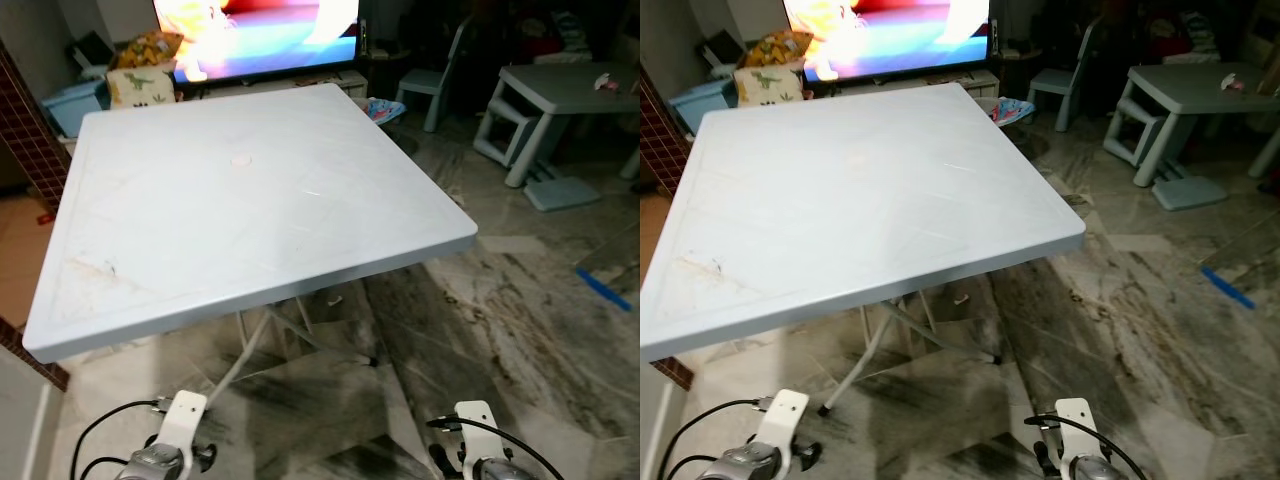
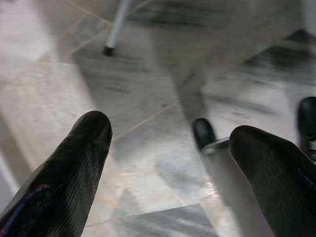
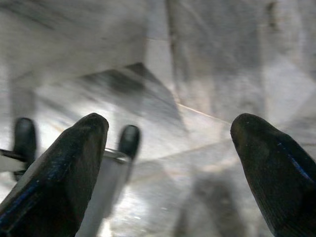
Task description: Hang keys on a hook
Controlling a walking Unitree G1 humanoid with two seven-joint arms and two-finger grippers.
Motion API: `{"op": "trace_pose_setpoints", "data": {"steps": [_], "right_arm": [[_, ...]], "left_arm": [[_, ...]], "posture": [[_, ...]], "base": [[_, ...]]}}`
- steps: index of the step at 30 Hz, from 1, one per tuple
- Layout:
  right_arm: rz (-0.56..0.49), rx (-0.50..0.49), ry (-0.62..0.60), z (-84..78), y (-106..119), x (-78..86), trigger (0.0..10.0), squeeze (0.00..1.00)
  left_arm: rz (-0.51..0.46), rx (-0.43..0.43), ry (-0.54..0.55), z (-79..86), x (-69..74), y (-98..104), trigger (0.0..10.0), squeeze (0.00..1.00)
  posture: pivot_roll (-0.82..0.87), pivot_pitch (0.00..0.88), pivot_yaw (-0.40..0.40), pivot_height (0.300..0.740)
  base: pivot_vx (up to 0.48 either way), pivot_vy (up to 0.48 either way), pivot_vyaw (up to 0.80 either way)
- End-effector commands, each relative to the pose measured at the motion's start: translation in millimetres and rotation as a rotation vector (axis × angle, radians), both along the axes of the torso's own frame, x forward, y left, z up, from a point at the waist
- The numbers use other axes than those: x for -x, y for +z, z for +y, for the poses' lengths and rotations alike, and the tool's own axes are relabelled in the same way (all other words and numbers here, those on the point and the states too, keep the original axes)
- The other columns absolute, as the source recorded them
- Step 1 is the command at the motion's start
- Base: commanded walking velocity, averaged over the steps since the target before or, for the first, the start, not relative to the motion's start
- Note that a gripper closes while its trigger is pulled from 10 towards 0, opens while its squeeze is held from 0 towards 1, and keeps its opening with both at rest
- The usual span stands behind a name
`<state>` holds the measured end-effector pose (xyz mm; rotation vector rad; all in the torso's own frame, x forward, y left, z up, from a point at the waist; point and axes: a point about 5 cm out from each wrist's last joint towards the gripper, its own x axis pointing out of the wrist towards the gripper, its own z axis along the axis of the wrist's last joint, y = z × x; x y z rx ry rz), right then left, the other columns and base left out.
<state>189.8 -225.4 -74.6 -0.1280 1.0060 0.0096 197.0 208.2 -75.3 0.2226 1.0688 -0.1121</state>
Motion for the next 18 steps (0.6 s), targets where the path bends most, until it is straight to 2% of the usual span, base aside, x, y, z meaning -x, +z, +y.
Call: {"op": "trace_pose_setpoints", "data": {"steps": [1, 13, 18], "right_arm": [[-0.007, 0.012, 0.016, 0.0, 3.0, -5.9, 10.0, 0.0], [-0.019, 0.019, 0.027, 0.9, 5.5, -11.1, 10.0, 0.0], [-0.025, 0.004, -0.021, 1.7, 5.0, -11.0, 10.0, 0.0]], "left_arm": [[-0.009, -0.006, 0.021, 3.9, -1.7, 1.6, 10.0, 0.0], [-0.007, -0.031, 0.005, 3.4, -4.3, 2.7, 10.0, 0.0], [0.002, -0.042, -0.023, 4.8, -5.3, 3.5, 10.0, 0.0]], "posture": [[-0.03, 0.0, -0.033, 0.74], [-0.03, 0.0, -0.027, 0.74], [-0.04, 0.0, -0.006, 0.74]], "base": [[0.0, 0.0, 0.0], [0.0, 0.0, 0.0], [0.0, 0.0, 0.0]]}}
